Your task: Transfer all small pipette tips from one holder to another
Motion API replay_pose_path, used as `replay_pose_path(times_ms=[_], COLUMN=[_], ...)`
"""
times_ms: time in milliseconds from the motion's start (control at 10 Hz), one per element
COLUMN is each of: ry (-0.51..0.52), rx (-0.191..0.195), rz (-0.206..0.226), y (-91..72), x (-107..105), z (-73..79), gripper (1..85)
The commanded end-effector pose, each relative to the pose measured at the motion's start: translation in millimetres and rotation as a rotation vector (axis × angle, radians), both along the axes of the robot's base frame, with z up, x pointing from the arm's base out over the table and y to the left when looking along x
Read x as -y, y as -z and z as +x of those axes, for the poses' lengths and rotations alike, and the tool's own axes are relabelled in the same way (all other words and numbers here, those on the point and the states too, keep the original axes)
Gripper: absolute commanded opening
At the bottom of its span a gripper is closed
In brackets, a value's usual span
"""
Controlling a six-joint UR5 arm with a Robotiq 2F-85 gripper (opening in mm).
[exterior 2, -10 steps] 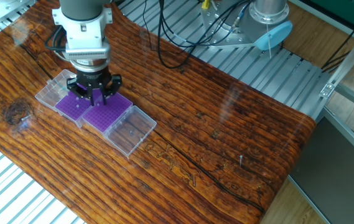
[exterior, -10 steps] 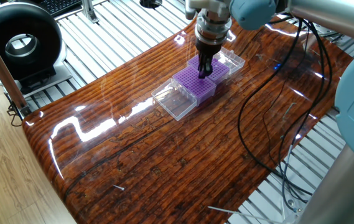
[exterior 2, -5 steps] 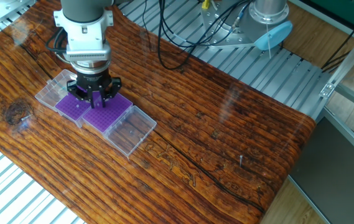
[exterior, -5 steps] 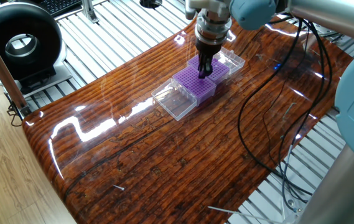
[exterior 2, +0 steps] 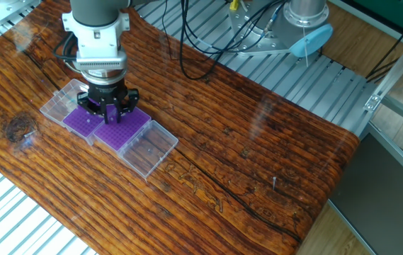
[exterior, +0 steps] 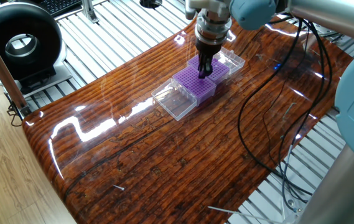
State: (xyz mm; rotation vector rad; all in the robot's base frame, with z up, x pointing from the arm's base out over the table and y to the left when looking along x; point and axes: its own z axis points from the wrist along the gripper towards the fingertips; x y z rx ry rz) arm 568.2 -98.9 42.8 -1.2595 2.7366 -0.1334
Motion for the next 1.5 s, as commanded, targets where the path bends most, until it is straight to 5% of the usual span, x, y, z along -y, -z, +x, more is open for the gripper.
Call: replay_pose_path(times_ms=[0, 400, 700, 1400], ry=[0.024, 0.033, 0.072, 0.102], rx=[0.011, 0.025, 0.055, 0.077], rz=[0.01, 0.027, 0.027, 0.006], y=[0.4, -0.7, -5.1, -7.4], x=[-1.7, -2.7, -1.7, 2.5], z=[0.4, 4.9, 8.3, 13.7], gripper=[23.3, 17.0, 1.3, 1.3])
